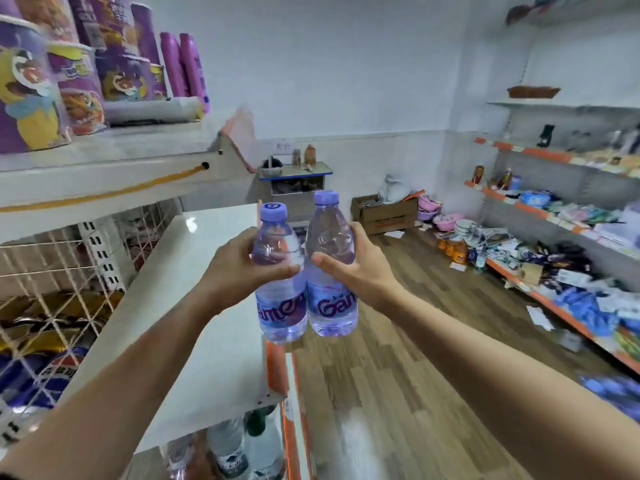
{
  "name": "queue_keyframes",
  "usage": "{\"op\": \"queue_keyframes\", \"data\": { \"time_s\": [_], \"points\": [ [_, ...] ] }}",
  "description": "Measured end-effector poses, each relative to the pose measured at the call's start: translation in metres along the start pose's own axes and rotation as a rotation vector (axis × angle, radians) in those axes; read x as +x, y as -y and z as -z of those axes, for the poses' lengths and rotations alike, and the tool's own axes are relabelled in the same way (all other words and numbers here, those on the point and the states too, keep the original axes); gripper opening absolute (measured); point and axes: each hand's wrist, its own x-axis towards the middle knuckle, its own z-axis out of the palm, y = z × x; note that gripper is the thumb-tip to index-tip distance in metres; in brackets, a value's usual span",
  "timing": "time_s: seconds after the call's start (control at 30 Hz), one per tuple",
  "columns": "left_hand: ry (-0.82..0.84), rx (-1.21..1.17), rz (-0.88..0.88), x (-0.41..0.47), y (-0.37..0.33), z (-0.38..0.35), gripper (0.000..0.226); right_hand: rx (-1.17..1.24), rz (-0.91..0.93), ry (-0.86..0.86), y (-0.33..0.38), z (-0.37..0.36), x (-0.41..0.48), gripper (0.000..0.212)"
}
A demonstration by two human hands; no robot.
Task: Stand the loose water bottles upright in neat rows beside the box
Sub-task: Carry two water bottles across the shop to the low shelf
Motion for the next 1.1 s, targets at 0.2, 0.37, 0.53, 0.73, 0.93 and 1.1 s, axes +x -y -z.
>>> {"op": "queue_keyframes", "data": {
  "time_s": [0.2, 0.37, 0.53, 0.73, 0.93, 1.1],
  "points": [
    [0.203, -0.085, -0.094, 0.024, -0.07, -0.122, 0.06, -0.05, -0.154, -0.145, -0.074, 0.115, -0.04, 0.065],
    [0.348, -0.108, -0.129, 0.031, -0.128, -0.247, 0.059, -0.119, -0.288, -0.222, -0.141, 0.227, -0.086, 0.067],
    [0.481, -0.097, -0.174, 0.027, -0.182, -0.37, 0.058, -0.236, -0.393, -0.265, -0.201, 0.326, -0.143, 0.065],
    [0.728, -0.081, -0.239, 0.015, -0.249, -0.501, 0.062, -0.336, -0.526, -0.381, -0.263, 0.428, -0.217, 0.068],
    [0.923, -0.004, -0.399, -0.002, -0.31, -0.631, 0.064, -0.374, -0.731, -0.52, -0.312, 0.51, -0.283, 0.07],
    [1.087, -0.002, -0.533, -0.02, -0.366, -0.737, 0.059, -0.405, -0.869, -0.69, -0.352, 0.576, -0.336, 0.071]
  ]
}}
